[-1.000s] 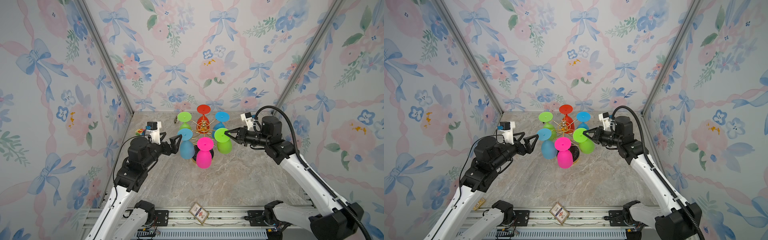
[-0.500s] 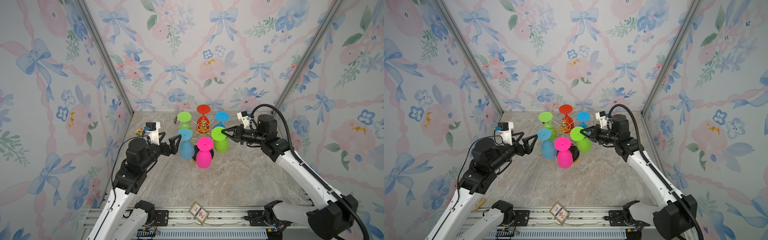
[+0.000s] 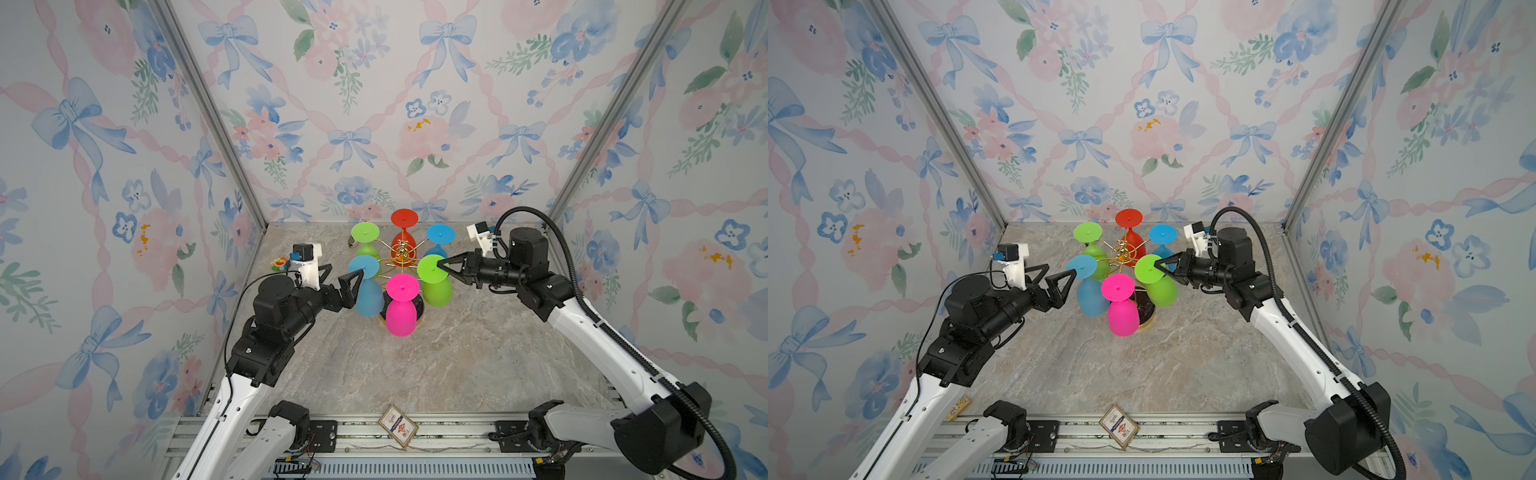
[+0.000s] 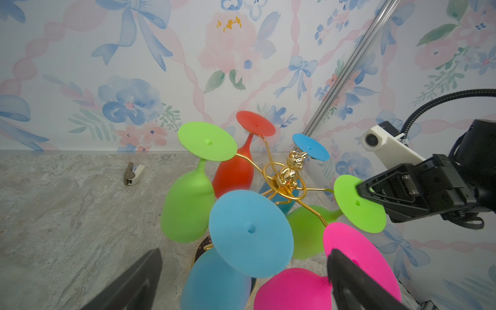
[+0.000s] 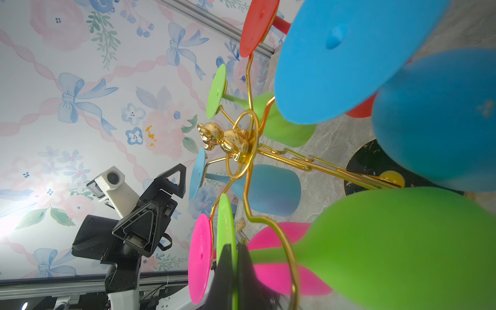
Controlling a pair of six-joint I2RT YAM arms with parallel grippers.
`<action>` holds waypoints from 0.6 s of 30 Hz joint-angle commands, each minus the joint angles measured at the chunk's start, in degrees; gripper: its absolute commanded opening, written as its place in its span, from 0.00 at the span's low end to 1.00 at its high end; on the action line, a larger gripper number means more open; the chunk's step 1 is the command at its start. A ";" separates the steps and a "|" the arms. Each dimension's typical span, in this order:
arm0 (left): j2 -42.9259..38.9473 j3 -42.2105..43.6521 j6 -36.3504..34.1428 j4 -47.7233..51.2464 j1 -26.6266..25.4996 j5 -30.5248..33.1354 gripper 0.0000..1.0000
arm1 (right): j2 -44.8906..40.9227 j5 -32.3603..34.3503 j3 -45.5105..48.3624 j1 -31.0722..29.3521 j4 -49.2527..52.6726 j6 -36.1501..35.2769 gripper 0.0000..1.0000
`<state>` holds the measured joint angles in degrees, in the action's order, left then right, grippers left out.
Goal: Take the wine glass off the wine glass rack
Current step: 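Close the right gripper on the green glass's base while the left gripper waits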
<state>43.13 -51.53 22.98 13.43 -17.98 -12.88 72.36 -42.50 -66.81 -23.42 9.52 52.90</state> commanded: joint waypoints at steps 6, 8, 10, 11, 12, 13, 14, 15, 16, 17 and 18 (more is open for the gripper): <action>-0.64 0.11 -0.92 -0.07 0.36 -0.67 0.98 | 1.57 0.44 -2.82 -0.34 -6.72 3.28 0.00; -0.76 0.11 -0.92 -0.08 0.37 -0.65 0.98 | 2.03 0.65 -2.72 -0.21 -7.96 4.20 0.00; -0.79 0.16 -1.01 -0.07 0.36 -0.66 0.98 | 2.38 0.61 -2.63 -0.01 -9.10 5.07 0.00; -0.72 0.20 -1.01 -0.07 0.31 -0.67 0.98 | 2.52 0.66 -2.70 0.12 -9.21 5.25 0.00; -0.74 0.20 -1.08 -0.07 0.32 -0.68 0.98 | 2.82 0.62 -2.80 0.08 -9.29 5.24 0.00; -0.64 0.29 -1.10 -0.07 0.31 -0.63 0.98 | 2.95 0.56 -2.87 0.12 -9.27 5.19 0.00; -0.66 0.29 -1.10 -0.12 0.36 -0.64 0.98 | 3.13 0.54 -2.90 0.13 -9.31 5.13 0.00; -0.53 0.29 -1.10 -0.07 0.36 -0.65 0.98 | 3.30 0.53 -2.96 0.22 -9.32 5.06 0.00; -0.56 0.29 -1.10 -0.12 0.36 -0.69 0.98 | 3.49 0.56 -3.06 0.22 -9.21 4.96 0.00; -0.53 0.33 -1.10 -0.08 0.37 -0.65 0.98 | 3.66 0.62 -3.07 0.31 -9.08 4.84 0.00; -0.54 0.35 -1.10 -0.07 0.36 -0.66 0.98 | 3.76 0.77 -3.15 0.44 -8.99 4.66 0.00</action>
<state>43.03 -51.53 22.98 13.43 -17.98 -12.91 75.57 -41.60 -67.66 -23.31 3.49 57.67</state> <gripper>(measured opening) 0.979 0.053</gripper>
